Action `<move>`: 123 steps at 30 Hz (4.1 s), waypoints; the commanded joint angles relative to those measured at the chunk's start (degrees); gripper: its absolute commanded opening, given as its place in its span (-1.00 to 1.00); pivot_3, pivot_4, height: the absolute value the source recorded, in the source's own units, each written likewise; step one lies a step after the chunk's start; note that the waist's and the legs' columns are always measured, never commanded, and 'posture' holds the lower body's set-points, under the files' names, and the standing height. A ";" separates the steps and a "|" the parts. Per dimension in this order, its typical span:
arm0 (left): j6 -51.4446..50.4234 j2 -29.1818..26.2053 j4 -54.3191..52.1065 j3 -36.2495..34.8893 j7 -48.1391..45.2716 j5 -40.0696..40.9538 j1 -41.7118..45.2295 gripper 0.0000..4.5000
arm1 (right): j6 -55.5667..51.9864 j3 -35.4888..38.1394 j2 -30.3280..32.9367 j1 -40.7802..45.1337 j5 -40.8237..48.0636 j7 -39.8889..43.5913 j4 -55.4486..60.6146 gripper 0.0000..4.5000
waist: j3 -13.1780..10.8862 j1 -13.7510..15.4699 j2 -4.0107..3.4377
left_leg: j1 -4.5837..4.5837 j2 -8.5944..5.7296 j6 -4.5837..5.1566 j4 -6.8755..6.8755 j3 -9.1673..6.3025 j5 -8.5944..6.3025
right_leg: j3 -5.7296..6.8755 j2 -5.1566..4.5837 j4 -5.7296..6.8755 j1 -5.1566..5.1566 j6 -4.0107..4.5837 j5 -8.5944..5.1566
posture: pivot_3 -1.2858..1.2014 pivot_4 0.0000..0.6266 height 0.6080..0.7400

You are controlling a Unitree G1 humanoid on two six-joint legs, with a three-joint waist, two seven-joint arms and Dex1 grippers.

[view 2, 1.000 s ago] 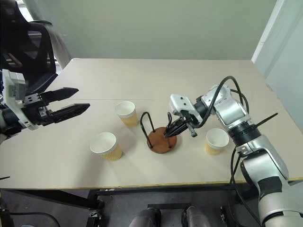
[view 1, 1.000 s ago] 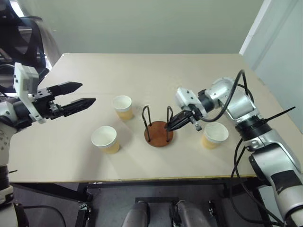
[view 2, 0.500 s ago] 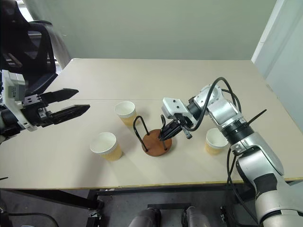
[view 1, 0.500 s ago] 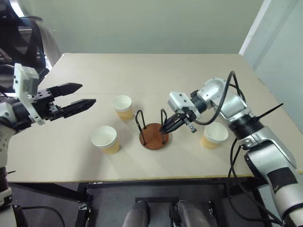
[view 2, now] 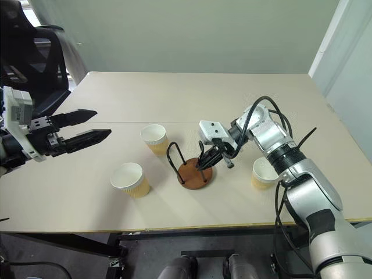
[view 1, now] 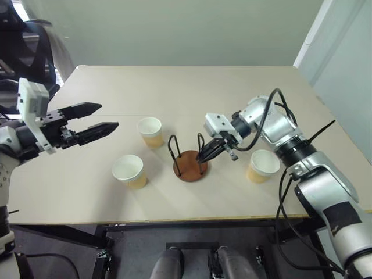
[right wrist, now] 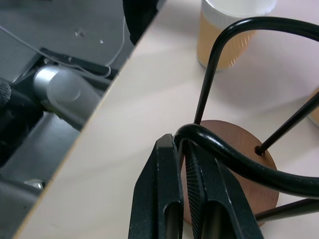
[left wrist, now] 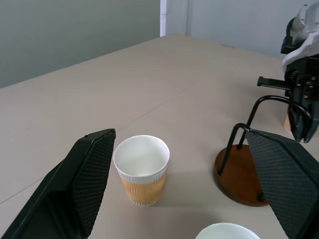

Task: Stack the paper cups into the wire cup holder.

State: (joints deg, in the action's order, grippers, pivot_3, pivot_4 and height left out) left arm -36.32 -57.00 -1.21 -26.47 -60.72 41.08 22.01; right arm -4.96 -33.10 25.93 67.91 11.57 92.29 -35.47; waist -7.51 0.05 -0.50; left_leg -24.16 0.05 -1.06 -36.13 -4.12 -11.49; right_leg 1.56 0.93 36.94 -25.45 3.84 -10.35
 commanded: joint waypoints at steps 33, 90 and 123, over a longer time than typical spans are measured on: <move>2.30 0.88 0.69 0.59 0.88 -0.39 3.38 1.00 | 9.99 8.90 -1.91 3.76 -12.42 -1.77 -11.40 0.53 | 0.00 0.02 0.00 | 0.02 0.01 -0.09 0.00 0.01 -0.06 | 0.02 -0.01 0.01 0.00 0.06 0.04 | 0.03 -0.52 1.00; 10.76 0.39 9.04 17.40 -24.77 -9.31 20.54 1.00 | 11.84 -2.47 35.51 -11.85 -10.08 0.21 16.03 0.53 | -0.04 0.38 0.08 | -0.48 -0.04 1.57 -0.95 0.05 0.10 | -0.01 -0.03 -0.19 0.20 -1.42 0.35 | 0.03 -0.52 1.00; 24.51 -7.11 19.88 21.58 -31.78 -7.33 12.58 1.00 | 10.94 -2.68 26.05 7.64 -6.11 0.21 15.71 -0.98 | -0.05 0.33 0.07 | -0.80 -0.04 1.39 -0.91 0.01 -0.20 | 0.02 -0.06 -0.14 -0.22 -0.65 -0.05 | 0.03 -0.52 1.00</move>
State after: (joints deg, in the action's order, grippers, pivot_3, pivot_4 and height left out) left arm -12.85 -63.26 18.77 -4.87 -90.14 32.64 34.26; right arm 6.65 -39.24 52.05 72.64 4.29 92.29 -20.26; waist -7.55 0.37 -0.43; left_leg -24.96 0.00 0.31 -37.04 -4.11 -11.73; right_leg 1.57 0.86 36.80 -25.70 3.21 -10.39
